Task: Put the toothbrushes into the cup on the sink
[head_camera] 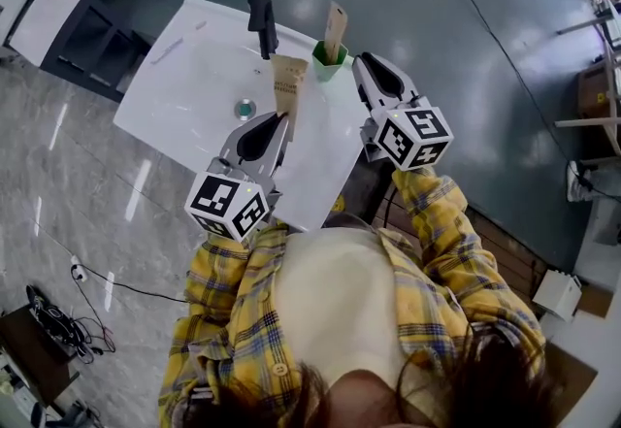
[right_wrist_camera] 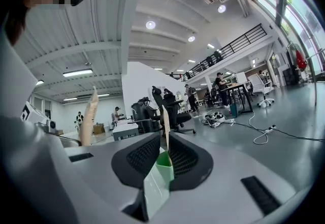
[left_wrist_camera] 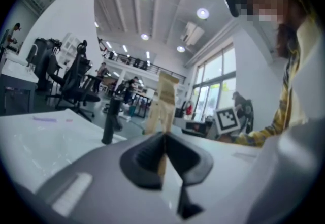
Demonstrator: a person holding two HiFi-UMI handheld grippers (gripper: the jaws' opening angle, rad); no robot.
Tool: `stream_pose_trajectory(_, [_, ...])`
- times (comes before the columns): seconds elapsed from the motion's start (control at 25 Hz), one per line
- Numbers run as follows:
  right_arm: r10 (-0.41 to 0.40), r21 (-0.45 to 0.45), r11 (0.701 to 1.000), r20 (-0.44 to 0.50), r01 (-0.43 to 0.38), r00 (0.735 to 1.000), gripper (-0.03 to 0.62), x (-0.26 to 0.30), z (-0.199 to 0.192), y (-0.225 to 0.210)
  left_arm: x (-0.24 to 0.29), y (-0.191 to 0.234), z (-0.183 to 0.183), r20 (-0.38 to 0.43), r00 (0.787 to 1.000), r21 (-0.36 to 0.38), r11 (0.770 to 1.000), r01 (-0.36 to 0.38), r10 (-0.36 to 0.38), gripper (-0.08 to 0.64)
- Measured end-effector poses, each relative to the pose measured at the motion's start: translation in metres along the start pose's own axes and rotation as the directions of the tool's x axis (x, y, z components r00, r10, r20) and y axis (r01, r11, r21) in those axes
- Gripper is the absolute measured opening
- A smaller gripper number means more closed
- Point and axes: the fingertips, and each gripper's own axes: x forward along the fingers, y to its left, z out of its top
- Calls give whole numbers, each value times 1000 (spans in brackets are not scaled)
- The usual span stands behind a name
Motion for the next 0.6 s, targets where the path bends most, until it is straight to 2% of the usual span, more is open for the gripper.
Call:
stream_pose_trajectory(0.28, [-3,54,999,-23,4,1000,20,-35,-5,7,30,-8,10,2,998,30,997,64,-64,15])
stream_pose_trajectory(0.6, [26,96,995,-102,-16,994,20,-61,-32,29,59,-15,25,29,992,55,991,120,-122,15])
